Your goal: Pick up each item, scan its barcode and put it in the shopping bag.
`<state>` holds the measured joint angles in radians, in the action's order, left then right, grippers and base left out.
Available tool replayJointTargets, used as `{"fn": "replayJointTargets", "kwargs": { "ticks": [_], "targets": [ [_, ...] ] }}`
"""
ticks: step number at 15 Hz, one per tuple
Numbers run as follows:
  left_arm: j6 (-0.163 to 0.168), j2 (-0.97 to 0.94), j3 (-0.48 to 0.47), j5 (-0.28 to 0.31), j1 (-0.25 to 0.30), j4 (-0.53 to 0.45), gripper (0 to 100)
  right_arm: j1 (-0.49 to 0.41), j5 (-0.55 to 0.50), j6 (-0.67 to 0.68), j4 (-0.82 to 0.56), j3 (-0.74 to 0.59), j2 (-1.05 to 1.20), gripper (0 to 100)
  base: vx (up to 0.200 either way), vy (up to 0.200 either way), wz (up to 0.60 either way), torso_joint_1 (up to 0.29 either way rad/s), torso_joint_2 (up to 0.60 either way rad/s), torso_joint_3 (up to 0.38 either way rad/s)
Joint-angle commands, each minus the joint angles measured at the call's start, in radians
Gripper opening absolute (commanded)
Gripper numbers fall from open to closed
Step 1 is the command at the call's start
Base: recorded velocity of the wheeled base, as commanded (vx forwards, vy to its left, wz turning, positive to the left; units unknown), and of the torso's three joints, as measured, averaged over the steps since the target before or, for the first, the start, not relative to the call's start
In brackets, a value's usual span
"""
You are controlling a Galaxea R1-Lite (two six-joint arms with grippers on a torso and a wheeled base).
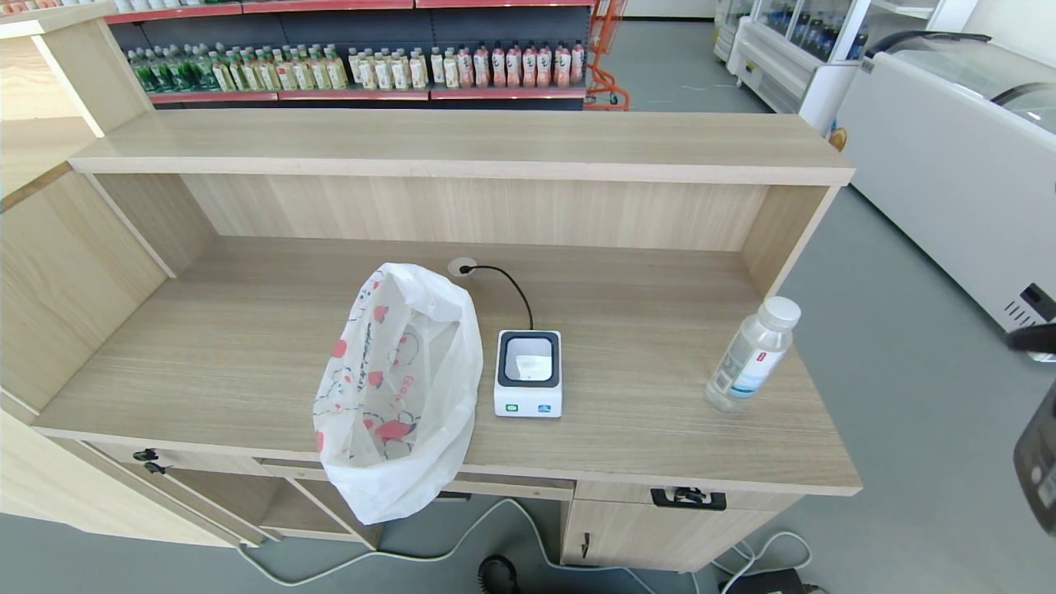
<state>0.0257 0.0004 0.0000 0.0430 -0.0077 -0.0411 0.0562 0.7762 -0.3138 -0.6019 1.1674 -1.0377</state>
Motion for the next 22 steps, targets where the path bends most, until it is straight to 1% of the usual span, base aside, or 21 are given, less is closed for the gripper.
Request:
{"fn": "replayJointTargets", "kwargs": {
  "ticks": [1, 3, 5, 6, 7, 8, 9, 10, 11, 13, 14, 16, 17, 19, 20, 22],
  "targets": [
    [0.0, 0.0, 0.0, 0.0, 0.0, 0.0, 100, 0.051, -0.248, 0.148, 0.122, -0.055, 0.019, 0, 0.0, 0.0, 0.0, 0.0, 0.0, 0.0],
    [0.0, 0.0, 0.0, 0.0, 0.0, 0.001, 100, 0.054, -0.31, 0.148, 0.146, -0.106, 0.005, 0, 0.0, 0.0, 0.0, 0.0, 0.0, 0.0],
    [0.0, 0.0, 0.0, 0.0, 0.0, 0.0, 100, 0.059, -0.368, 0.148, 0.238, -0.149, -0.012, 0, 0.0, 0.0, 0.0, 0.0, 0.0, 0.0],
    [0.0, 0.0, 0.0, 0.0, 0.0, 0.001, 100, 0.076, -0.405, 0.15, 0.289, -0.17, -0.021, 0, 0.0, 0.0, 0.0, 0.0, 0.0, 0.0],
    [0.0, 0.0, 0.0, 0.0, 0.0, 0.0, 100, 0.114, -0.433, 0.163, 0.338, -0.193, -0.024, 0, 0.0, 0.0, 0.0, 0.0, 0.0, 0.0],
    [0.0, 0.0, 0.0, 0.0, 0.0, 0.0, 100, 0.142, -0.446, 0.196, 0.389, -0.216, -0.036, 0, 0.0, 0.0, 0.0, 0.0, 0.0, 0.0],
    [0.0, 0.0, 0.0, 0.0, 0.0, 0.0, 100, 0.165, -0.494, 0.206, 0.436, -0.233, -0.067, 0, 0.0, 0.0, 0.0, 0.0, 0.0, 0.0],
    [0.0, 0.0, 0.0, 0.0, 0.0, 0.0, 100, 0.188, -0.584, 0.211, 0.467, -0.235, -0.111, 0, 0.0, 0.0, 0.0, 0.0, 0.0, 0.0],
    [0.0, 0.0, 0.0, 0.0, 0.0, 0.0, 100, 0.232, -0.669, 0.225, 0.475, -0.229, -0.154, 0, 0.0, 0.0, 0.0, 0.0, 0.0, 0.0],
    [0.0, 0.0, 0.0, 0.0, 0.0, 0.0, 100, 0.317, -0.787, 0.298, 0.525, -0.229, -0.206, 0, 0.0, 0.0, 0.0, 0.0, 0.0, 0.0],
    [0.0, 0.0, 0.0, 0.0, 0.0, 0.0, 100, 0.327, -0.805, 0.312, 0.545, -0.23, -0.219, 0, 0.0, 0.0, 0.0, 0.0, 0.0, 0.0],
    [0.0, 0.0, 0.0, 0.0, 0.0, 0.001, 100, 0.353, -0.819, 0.323, 0.657, -0.269, -0.246, 0, 0.0, 0.0, 0.0, 0.0, 0.0, 0.0],
    [0.0, 0.0, 0.0, 0.0, 0.0, 0.0, 100, 0.364, -0.827, 0.323, 0.688, -0.279, -0.257, 0, 0.0, 0.0, 0.0, 0.0, 0.0, 0.0],
    [0.0, 0.0, 0.0, 0.0, 0.0, 0.0, 100, 0.367, -0.859, 0.326, 0.7, -0.275, -0.285, 0, 0.0, 0.0, 0.0, 0.0, 0.0, 0.0],
    [0.0, 0.0, 0.0, 0.0, 0.0, 0.0, 100, 0.367, -0.859, 0.326, 0.7, -0.275, -0.285, 0, 0.0, 0.0, 0.0, 0.0, 0.0, 0.0],
    [0.0, 0.0, 0.0, 0.0, 0.0, 0.0, 100, 0.367, -0.862, 0.369, 0.706, -0.288, -0.298, 0, 0.0, 0.0, 0.0, 0.0, 0.0, 0.0]
  ]
}}
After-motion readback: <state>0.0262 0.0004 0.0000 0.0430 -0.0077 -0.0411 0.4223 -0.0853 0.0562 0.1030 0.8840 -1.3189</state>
